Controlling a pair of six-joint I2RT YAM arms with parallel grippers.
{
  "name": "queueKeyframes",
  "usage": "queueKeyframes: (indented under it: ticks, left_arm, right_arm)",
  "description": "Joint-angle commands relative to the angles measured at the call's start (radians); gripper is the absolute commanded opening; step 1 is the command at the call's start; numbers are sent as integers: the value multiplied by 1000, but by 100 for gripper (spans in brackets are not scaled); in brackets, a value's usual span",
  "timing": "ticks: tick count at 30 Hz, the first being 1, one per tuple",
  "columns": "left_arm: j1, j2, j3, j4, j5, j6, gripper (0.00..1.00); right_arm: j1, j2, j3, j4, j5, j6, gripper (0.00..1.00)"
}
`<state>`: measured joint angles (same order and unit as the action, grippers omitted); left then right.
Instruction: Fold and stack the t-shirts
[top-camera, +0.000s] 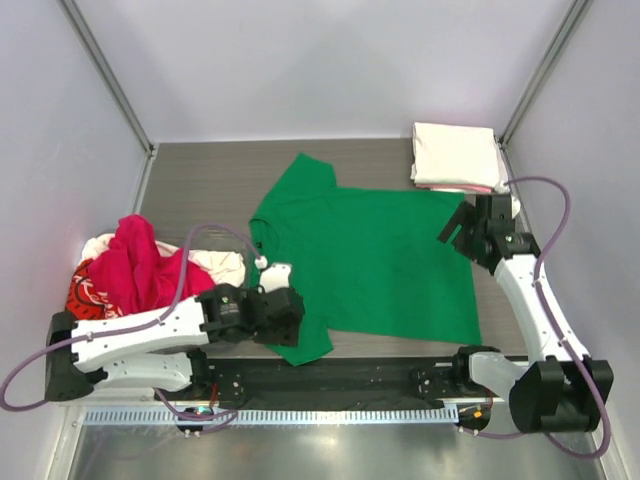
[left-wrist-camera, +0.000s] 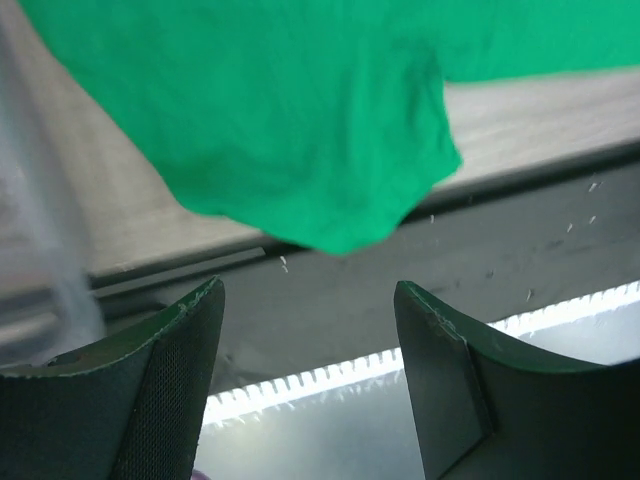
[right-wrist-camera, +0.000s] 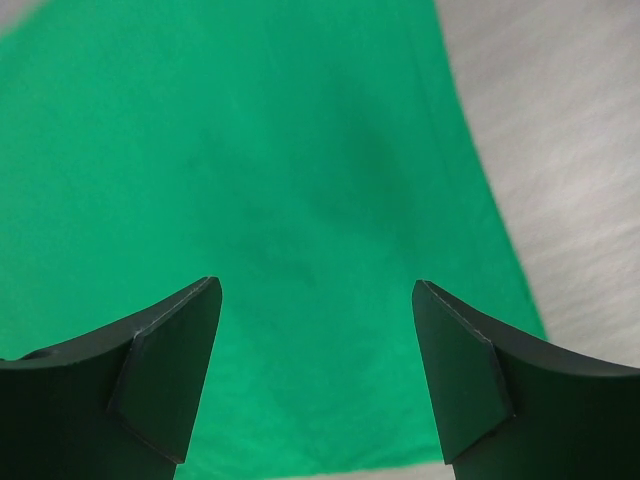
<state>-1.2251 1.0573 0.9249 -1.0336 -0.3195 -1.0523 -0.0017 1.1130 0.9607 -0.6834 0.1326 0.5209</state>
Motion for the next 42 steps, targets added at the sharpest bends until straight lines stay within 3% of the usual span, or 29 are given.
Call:
queueKeyframes:
  ticks: [1, 8, 14, 20, 25, 27, 30, 34, 42]
  left_arm:
    - [-106, 52, -79, 4, -24, -219, 70]
    - [-166, 82, -228, 259, -29, -330, 70]
    - [-166, 176, -256, 346, -111, -337, 71]
    - [-166, 349, -247, 388, -61, -341, 65]
    - [-166, 425, -209, 399, -65, -312, 39]
    - [-166, 422, -169, 366, -84, -301, 24]
    - [-166, 408, -92, 288, -139, -270, 10]
    - [-159, 400, 15, 192, -214, -218, 0]
    - [-56, 351, 91, 165, -236, -118, 0]
  right_arm:
    - [2, -83, -115, 24, -99, 62, 83]
    - [2, -220, -195, -34, -97, 86, 84]
    - [2, -254, -178, -82, -54, 126, 87]
    - [2, -243, -178, -102, -97, 133, 87]
    - [2, -260, -197, -108, -117, 149, 87]
    - [2, -255, -220, -99, -163, 154, 87]
    - [35, -219, -260, -65, -197, 159, 87]
    - [52, -130, -296, 5, -223, 172, 87]
    - [57, 170, -289, 153, -171, 205, 89]
